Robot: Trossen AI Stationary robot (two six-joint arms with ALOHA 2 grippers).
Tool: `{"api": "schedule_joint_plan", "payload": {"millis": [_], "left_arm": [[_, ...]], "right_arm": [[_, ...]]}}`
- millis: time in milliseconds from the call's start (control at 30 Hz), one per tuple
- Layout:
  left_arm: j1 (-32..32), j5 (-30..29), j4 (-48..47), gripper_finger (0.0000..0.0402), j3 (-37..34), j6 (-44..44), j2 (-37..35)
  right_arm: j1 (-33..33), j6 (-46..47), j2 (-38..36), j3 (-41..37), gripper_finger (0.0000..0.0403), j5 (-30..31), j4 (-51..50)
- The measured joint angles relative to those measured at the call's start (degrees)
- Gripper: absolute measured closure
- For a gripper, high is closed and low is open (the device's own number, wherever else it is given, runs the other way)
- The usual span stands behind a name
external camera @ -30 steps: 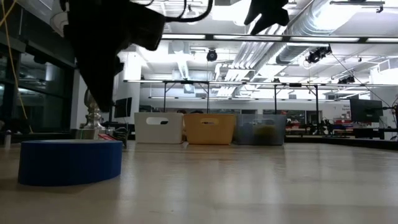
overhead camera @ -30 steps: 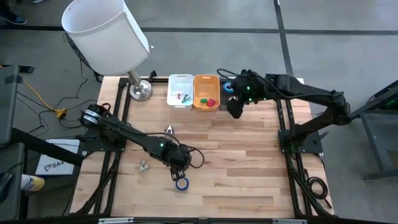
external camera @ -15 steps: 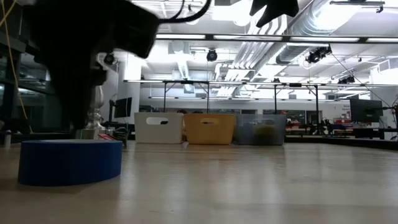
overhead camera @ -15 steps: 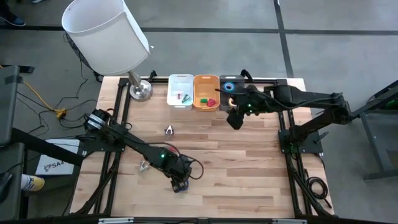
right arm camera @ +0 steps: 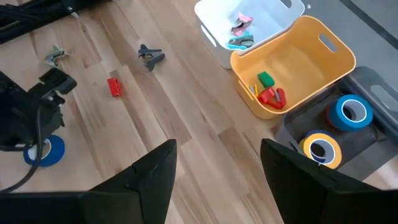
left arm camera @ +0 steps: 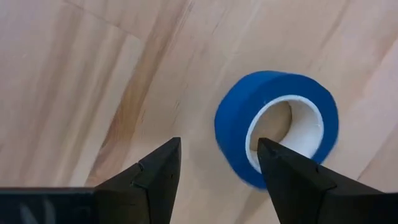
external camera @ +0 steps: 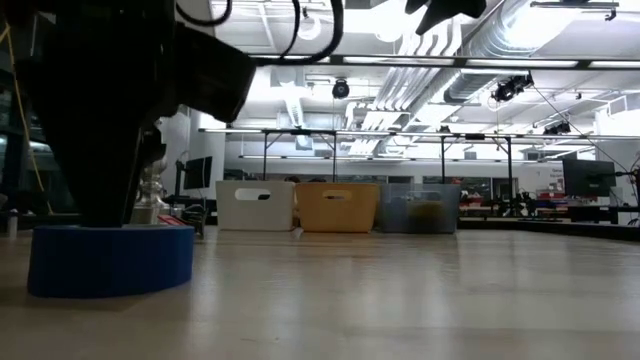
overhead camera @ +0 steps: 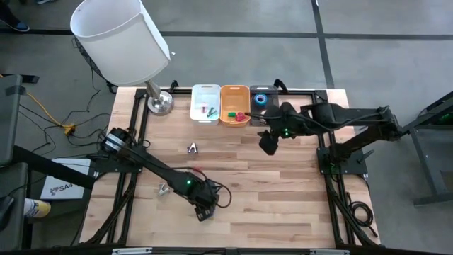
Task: Pick and place Stapler, Stapler remover, tape
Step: Put the blue tape into the black bin
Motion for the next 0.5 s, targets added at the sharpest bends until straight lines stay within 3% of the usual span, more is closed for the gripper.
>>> {"api": "schedule_joint_plan", "payload": {"millis": [200,500], "left_arm": [[0.0,-0.5,0.2,0.0214,0.0,0.1,0.8],[0.0,-0.5,0.0,0.0335,0.0,3.2,0.9]], "right_arm": [[0.5,0.0,0.0,0.0,0.0179,0.1,-0.5],[0.5,-1.3,0.0,0.0,0.0179,1.2,-0.7]]}}
